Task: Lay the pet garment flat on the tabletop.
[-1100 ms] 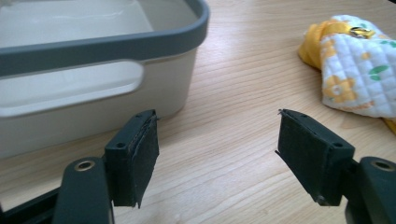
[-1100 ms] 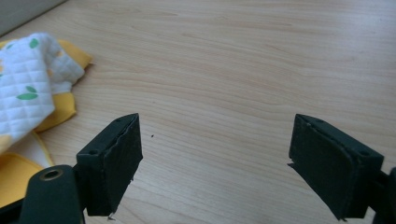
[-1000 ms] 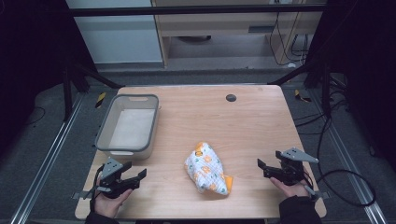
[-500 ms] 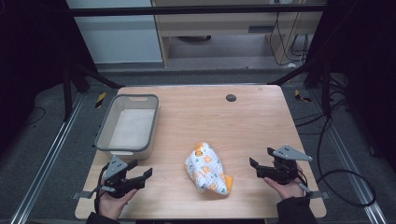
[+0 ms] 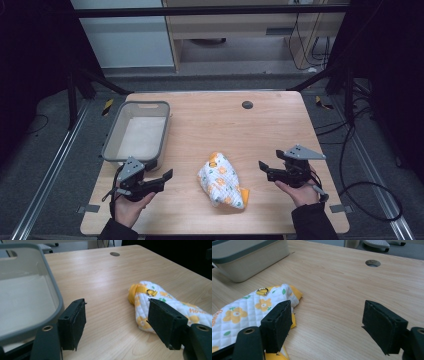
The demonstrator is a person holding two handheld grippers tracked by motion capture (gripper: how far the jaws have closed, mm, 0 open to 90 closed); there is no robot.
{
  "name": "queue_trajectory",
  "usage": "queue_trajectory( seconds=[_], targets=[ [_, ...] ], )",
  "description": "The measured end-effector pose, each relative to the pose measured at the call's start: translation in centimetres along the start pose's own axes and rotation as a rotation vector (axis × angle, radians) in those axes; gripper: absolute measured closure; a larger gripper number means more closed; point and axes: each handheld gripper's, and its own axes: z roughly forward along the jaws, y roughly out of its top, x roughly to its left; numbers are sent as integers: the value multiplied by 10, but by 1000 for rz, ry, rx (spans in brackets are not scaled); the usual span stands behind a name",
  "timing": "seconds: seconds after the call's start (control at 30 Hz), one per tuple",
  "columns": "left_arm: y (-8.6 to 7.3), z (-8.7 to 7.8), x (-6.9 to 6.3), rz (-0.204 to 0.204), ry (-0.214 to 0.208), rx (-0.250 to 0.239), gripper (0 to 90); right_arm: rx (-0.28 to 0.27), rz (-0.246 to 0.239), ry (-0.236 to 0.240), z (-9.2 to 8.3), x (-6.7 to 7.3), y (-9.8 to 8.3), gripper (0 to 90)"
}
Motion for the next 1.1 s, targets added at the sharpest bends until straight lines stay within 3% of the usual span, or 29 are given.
queue_trajectory(
  seconds=[0.17,0.23,0.4,0.5,0.57,0.73,1.1],
  targets=[
    [12,11,-4,19,-7,-3,304,7,-21,5,9,2,10,248],
    [16,17,-6,12,-12,-7,306,10,-15,6,12,2,13,250],
    [28,31,-10,39,-21,2,306,4,-14,3,18,0,23,261],
    [31,40,-12,24,-41,-1,307,1,-10,11,23,1,27,266],
    [31,43,-13,14,-52,1,309,1,-8,15,25,1,28,267],
    [21,59,-17,35,-56,55,310,5,-11,40,37,7,30,277],
    [3,75,-20,16,-98,125,328,38,-41,86,59,26,29,299]
  ],
)
